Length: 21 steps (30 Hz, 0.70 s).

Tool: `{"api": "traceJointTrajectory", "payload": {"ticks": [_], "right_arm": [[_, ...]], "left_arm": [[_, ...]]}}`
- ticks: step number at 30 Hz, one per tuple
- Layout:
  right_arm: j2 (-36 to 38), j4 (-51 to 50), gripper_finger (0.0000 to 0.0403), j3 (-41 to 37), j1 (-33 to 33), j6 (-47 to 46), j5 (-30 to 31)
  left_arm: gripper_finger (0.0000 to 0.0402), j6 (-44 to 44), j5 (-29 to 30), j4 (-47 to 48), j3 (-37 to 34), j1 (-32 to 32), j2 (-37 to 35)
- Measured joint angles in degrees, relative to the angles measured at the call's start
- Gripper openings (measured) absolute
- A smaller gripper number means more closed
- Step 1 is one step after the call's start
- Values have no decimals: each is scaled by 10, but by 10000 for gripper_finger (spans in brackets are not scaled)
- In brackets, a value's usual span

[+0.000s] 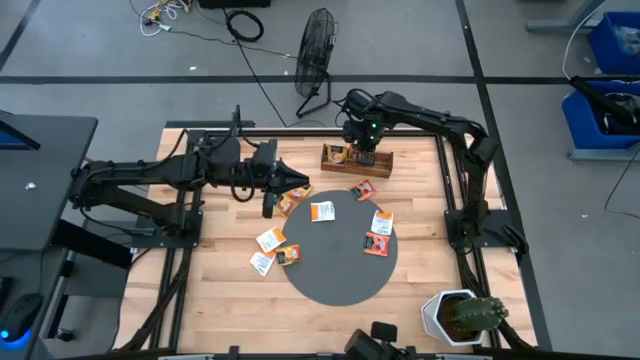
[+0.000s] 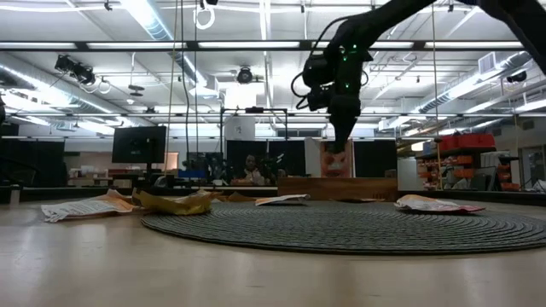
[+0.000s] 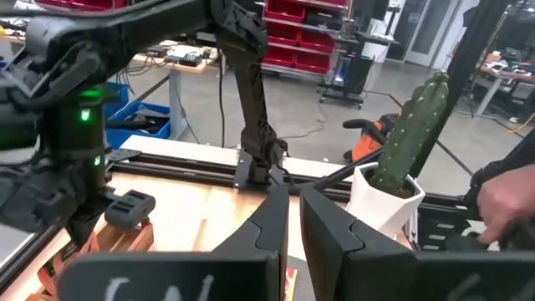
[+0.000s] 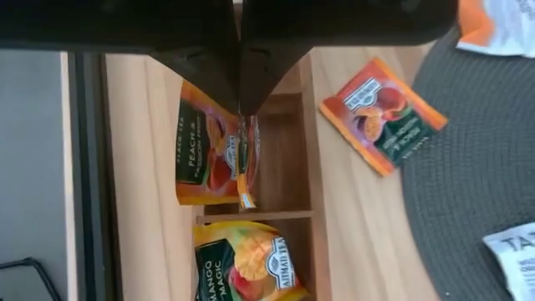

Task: Pick & Place Tea
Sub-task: Put the orange tea bag into the middle section of the wooden organizer

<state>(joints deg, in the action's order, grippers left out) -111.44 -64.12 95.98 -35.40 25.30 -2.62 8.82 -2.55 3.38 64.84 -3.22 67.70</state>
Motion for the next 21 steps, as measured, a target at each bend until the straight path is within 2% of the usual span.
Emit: {"api": "traceJointTrajectory", "payload": {"ticks": [9,21], "right_arm": [[-38,22,0,0,-5,7,2],[-42,29,0,0,-14,7,2]], "left_arm": [[34,13,0,-2,0,0,0],[34,15,0,-2,0,0,0]]}}
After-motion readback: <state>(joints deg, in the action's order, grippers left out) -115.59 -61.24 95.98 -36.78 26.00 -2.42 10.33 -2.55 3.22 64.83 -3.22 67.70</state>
